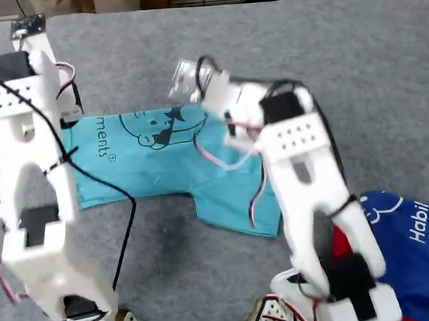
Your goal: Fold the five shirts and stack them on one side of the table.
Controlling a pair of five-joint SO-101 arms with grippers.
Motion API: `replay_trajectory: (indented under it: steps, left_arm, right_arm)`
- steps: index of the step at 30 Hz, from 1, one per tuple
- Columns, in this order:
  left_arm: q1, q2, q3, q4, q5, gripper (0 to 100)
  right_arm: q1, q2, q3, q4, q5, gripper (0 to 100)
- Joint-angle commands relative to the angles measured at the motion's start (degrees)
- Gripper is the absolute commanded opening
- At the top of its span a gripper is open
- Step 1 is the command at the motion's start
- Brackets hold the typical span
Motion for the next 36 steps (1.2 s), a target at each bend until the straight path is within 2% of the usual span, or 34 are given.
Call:
replay_trajectory:
  steps: [1, 4, 9, 13, 15, 21, 26, 30, 36]
  left_arm:
    - [-0.7, -13.93, 17.49, -7.21, -2.46, 2]
    - [-0.53, -22.73, 35.52, -16.7, -3.78, 2]
    - [-0.7, -36.88, 62.33, -33.23, -5.54, 2]
    - [-1.93, -43.65, 76.92, -46.86, -4.31, 2]
    - [-3.6, -44.62, 81.58, -53.98, -0.7, 2]
    - [-10.2, -43.91, 86.77, -65.85, 2.37, 2]
    - [-10.29, -41.45, 87.21, -68.13, 2.37, 2]
    - [-10.11, -37.93, 87.21, -71.56, 2.37, 2]
    - [-9.32, -33.71, 84.66, -71.38, 2.37, 2]
  right_arm:
    - [-3.65, -8.4, 7.6, 0.53, 1.05, 0.9]
    - [-7.25, -11.74, 13.85, 3.16, 0.88, 4.4]
    - [-11.12, -15.43, 20.35, 7.3, 0.88, 16.5]
    - [-12.7, -16.48, 22.55, 10.9, 1.41, 17.5]
    - [-13.49, -16.48, 23.6, 12.66, 2.55, 17.6]
    - [-13.23, -16.48, 29.23, 14.07, 2.9, 17.7]
    - [-13.58, -16.75, 33.71, 12.48, 2.73, 17.7]
    - [-13.49, -16.48, 39.25, 6.42, 2.46, 17.7]
    - [-13.49, -13.14, 42.59, 0.09, 2.37, 17.8]
